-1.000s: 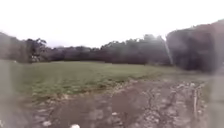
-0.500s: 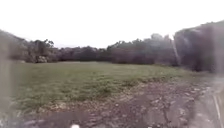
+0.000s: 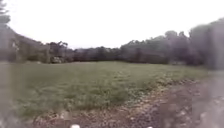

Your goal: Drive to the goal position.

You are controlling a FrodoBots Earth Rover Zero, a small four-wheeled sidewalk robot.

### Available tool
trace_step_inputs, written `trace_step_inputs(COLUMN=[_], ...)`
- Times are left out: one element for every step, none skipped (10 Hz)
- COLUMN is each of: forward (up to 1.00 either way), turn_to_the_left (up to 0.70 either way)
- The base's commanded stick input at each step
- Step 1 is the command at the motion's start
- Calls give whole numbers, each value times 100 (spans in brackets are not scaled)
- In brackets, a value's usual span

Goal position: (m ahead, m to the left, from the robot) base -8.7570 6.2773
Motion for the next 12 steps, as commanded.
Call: trace_step_inputs(forward=[70,70,70,70,70,70,70,70,70,45,4,2], turn_to_the_left=[35,35,35,35,35,35,35,35,35,22,0,0])
